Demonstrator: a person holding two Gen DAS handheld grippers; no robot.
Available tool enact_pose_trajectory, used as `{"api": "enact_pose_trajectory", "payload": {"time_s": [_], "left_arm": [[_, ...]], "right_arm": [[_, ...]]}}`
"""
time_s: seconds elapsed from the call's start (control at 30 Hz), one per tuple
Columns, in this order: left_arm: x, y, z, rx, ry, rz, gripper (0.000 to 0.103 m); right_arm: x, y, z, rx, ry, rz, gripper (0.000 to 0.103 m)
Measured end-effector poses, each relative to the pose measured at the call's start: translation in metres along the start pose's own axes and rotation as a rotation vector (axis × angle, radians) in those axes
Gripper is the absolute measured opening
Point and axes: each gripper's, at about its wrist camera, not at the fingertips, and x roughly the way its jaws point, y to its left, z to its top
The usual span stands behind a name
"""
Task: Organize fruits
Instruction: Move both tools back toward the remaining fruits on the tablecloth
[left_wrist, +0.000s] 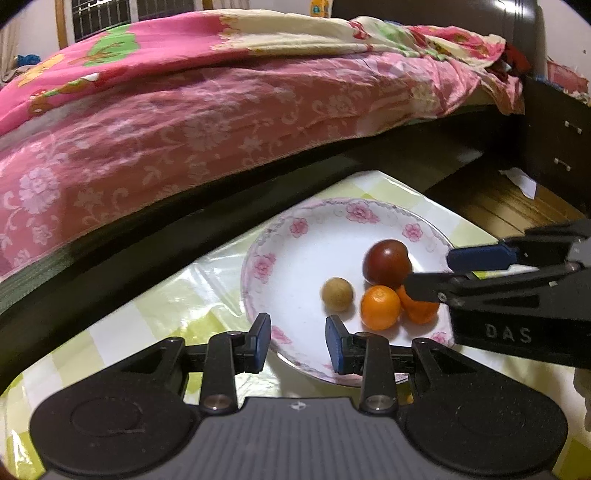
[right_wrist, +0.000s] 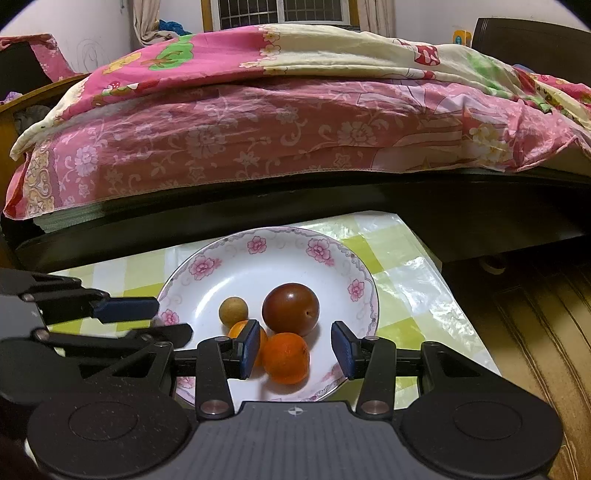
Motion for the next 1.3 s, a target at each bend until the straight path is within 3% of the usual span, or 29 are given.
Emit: {"api": "enact_pose_trajectory", "payload": {"time_s": [0.3,0.73,0.97,1.3], "left_arm": [[-0.019,0.027,-0.005,-0.08,-0.002,0.018,0.041],[-0.05,0.043,-0.044,-0.082,0.052,0.028,0.041],[-0.068,0.047,-0.069,-0.012,0.1,0.018,0.041],[-0.048,0.038,-0.083,0.087,0.129,-0.054,0.041]], "right_arm": [[-0.011,0.004,-0.007,-0.021,0.007,0.023,0.04],[-0.032,0.015,-0.033,-0.093,0.034,0.073,0.04],[-0.03,0.025,-0.052,-0.153,0.081,0.091,0.04],[-0.011,0.028,-0.056,-0.168,0.101,0.1,0.04]]}}
